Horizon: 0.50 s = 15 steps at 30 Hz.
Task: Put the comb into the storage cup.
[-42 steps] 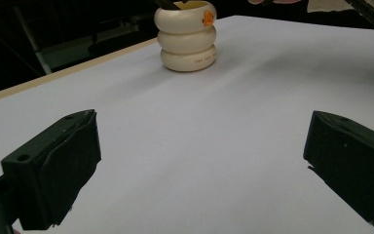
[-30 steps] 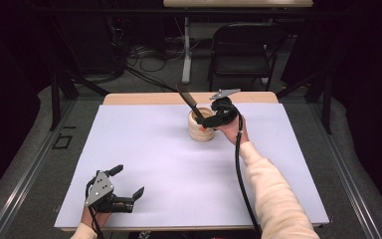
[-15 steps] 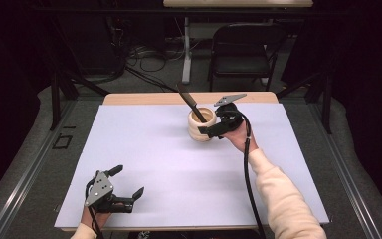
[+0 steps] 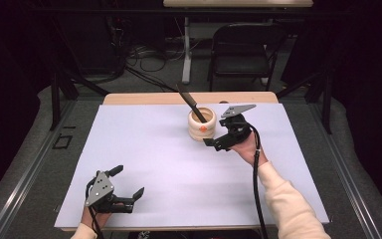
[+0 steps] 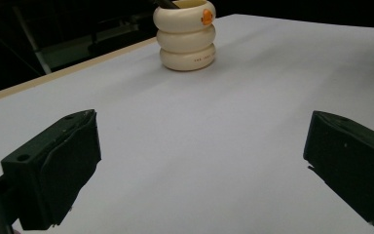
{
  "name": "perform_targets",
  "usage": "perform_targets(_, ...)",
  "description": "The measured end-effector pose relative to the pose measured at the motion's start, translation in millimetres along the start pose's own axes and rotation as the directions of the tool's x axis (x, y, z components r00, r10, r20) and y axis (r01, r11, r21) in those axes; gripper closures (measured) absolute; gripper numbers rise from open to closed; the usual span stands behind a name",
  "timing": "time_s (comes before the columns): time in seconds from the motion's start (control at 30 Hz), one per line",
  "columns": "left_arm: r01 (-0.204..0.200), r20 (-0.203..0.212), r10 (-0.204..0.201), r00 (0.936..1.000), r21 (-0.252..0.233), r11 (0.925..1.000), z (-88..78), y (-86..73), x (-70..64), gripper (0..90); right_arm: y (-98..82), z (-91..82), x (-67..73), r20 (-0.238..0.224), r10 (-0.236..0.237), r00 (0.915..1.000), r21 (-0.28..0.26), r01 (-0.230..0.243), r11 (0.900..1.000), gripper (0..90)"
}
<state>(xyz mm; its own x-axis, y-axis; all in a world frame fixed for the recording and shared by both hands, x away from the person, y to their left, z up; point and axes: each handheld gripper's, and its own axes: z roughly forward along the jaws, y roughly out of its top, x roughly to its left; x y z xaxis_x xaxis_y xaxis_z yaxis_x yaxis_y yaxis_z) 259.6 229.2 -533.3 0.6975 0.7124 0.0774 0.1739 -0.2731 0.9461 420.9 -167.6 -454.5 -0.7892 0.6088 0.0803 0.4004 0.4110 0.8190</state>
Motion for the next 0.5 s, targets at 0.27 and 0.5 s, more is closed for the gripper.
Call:
perform_targets(0.27,0.003,-0.002,-0.003,1.0,0.002,1.0,0.1,-0.1,0.1,0.3,-11.6,-6.0,11.1,-0.015,-0.015,0.9998,0.019,0.016,1.0,0.0)
perform_targets(0.5,0.003,-0.003,-0.003,1.0,0.002,1.0,0.3,-0.2,0.1,0.3,-25.4,-10.3,18.3,-0.021,-0.022,0.9995,0.035,0.023,0.999,0.0)
